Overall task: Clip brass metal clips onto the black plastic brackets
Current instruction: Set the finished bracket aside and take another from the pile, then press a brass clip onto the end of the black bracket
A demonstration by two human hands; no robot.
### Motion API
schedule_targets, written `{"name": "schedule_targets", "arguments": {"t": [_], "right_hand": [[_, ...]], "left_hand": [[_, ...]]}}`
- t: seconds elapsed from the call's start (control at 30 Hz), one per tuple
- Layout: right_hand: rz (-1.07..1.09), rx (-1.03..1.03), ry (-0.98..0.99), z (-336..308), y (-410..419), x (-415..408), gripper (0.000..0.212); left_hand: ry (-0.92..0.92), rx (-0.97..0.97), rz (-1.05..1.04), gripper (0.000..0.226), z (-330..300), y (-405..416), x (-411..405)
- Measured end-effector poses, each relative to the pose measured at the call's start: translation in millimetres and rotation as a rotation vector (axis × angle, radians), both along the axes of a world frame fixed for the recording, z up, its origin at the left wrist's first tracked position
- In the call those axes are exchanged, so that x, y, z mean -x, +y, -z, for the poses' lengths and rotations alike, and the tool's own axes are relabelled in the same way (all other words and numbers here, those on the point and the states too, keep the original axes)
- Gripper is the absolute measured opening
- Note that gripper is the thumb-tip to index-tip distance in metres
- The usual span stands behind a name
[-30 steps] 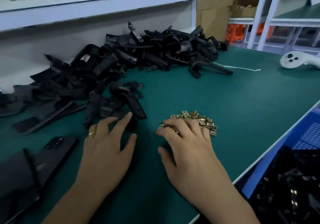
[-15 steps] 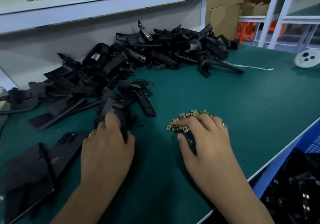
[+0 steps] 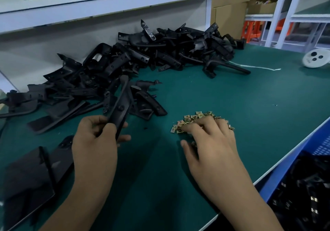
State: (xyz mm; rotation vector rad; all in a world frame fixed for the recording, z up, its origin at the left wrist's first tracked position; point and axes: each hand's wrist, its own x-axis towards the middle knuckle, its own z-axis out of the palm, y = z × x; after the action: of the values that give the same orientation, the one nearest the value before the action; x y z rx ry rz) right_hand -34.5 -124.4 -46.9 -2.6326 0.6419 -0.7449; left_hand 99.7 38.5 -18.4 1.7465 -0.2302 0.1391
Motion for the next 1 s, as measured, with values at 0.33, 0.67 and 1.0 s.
{"name": "schedule_targets", "arguments": {"t": [0.33,0.67,1.0], "right_hand": [[-0.115,0.148,0.12,4,6,-4,0.038],[-0.147,0.071,0.002,-3,5,-9,0.012],[-0.272,-0.044,-0.021,-4,1,-10,0.013]], "left_hand": [[-0.121,-0.044,0.358,0.063,-1,-4,4],[-0.12,0.14,0.356,0.033,-1,3,7],[-0.267,-0.082,0.378,0.048,9,-8,-7]]}}
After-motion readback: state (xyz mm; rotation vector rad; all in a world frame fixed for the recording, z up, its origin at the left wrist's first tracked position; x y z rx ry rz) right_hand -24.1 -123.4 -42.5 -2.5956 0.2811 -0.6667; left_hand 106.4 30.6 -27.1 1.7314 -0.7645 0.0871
